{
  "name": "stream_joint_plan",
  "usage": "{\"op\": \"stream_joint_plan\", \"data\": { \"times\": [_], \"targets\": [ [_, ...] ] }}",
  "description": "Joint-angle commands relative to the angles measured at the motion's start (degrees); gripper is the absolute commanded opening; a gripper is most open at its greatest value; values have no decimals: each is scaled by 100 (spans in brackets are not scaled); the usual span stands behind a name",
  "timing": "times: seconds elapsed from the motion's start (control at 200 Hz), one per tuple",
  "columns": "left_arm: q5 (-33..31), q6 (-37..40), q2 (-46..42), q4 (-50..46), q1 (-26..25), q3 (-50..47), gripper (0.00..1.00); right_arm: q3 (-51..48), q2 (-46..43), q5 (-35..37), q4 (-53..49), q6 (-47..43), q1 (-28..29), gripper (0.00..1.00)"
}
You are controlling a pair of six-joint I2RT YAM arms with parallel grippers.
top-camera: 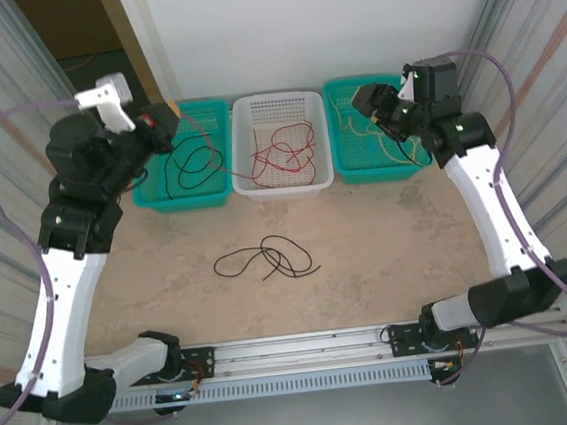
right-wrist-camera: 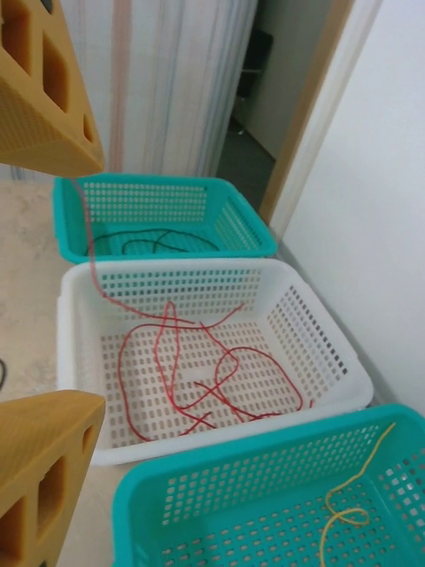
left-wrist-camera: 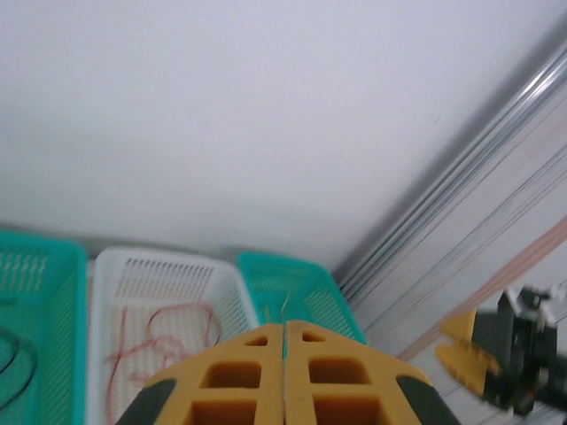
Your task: Untangle the cables
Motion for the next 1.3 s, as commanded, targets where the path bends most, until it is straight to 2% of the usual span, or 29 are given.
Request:
{"op": "stream_joint_plan", "data": {
  "times": [0.0, 0.205, 0.331, 0.386, 0.591, 0.771, 0.847, 0.912, 0.997, 1.112, 1.292],
  "targets": [
    [436, -422, 598, 758, 27, 792, 0, -335, -603, 21, -411, -407, 112, 63],
    [648, -1060, 1752, 1895, 27, 1946, 0, -1269, -1554, 310, -559, -433, 371, 62],
    [723, -1286, 2214, 3680, 23, 1766, 0, -1851, -2022, 354, -615, -414, 537, 61],
    [754, -1325, 2484, 4138, 25, 1855, 0, -2069, -2216, 326, -685, -411, 566, 60],
    [766, -1340, 3965, 4157, 87, 3617, 0, -2597, -2654, 263, -854, -345, 588, 59],
    [1147, -1863, 5561, 4338, 245, 5615, 0, -2852, -2921, 206, -832, -348, 639, 59],
    [1387, -1941, 6016, 4284, 272, 6020, 0, -2918, -2998, 223, -843, -373, 637, 59],
    [1621, -2078, 6085, 4290, 282, 5673, 0, -2958, -3032, 262, -851, -396, 636, 59],
    [1817, -2120, 5760, 4733, 236, 4316, 0, -3013, -3049, 251, -812, -398, 638, 58],
    [1792, -1591, 5026, 4987, 71, 2367, 0, -3035, -3079, 232, -826, -422, 645, 58],
    [1970, -1117, 4245, 4972, -224, 269, 0, -3044, -3138, 241, -918, -462, 631, 58]
  ]
}}
